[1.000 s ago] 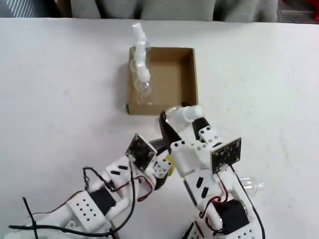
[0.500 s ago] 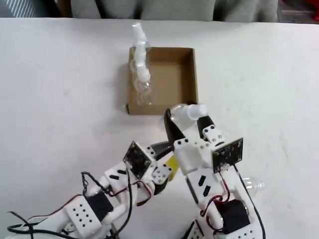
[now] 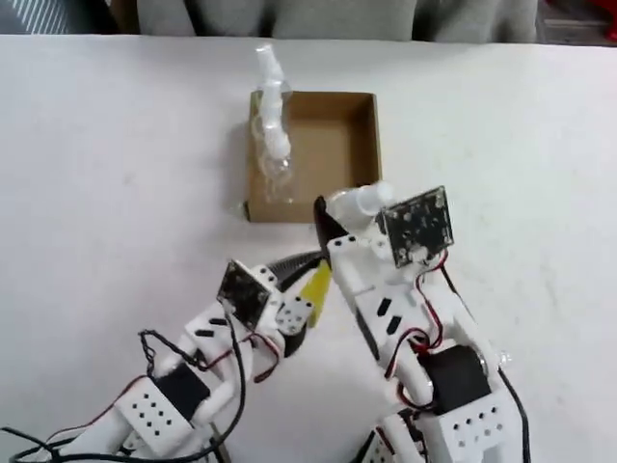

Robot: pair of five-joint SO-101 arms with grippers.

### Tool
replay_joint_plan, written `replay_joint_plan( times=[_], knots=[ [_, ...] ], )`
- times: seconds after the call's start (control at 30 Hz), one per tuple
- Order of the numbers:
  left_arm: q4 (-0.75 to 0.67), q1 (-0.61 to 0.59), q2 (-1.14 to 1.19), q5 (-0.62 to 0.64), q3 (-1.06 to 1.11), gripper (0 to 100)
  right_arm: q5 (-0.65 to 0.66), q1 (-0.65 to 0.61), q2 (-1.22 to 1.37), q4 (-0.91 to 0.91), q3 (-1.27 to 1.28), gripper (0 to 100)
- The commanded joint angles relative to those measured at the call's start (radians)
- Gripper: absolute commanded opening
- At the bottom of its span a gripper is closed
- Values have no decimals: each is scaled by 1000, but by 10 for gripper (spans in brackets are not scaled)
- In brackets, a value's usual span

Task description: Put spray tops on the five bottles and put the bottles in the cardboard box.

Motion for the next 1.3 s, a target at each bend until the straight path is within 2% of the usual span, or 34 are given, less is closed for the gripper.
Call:
replay_joint_plan(
  times=[0.0, 0.1, 0.33, 0.47, 0.67, 0.93, 1.17, 1.27],
  knots=[
    [9, -51, -24, -49, -28, 22, 68, 28, 18, 30, -72, 15],
    [9, -62, -24, -115, -28, 22, 89, 85, 21, 24, -69, 15],
    [2, -71, -24, -114, -31, 22, 133, 131, 21, 19, -69, 15],
    [-58, -101, -19, -112, -29, 22, 153, 117, 19, 108, -80, 15],
    [-75, -102, -18, -112, -29, 22, 146, 30, 13, 278, -166, 15],
    [-75, -97, -18, -110, -29, 22, 130, 24, 93, 312, -235, 15],
    [-68, -101, -21, -110, -23, 22, 100, 51, 189, 182, -249, 15],
    [-5, -119, -22, -110, -23, 22, 103, 91, 278, 104, -252, 15]
  ],
)
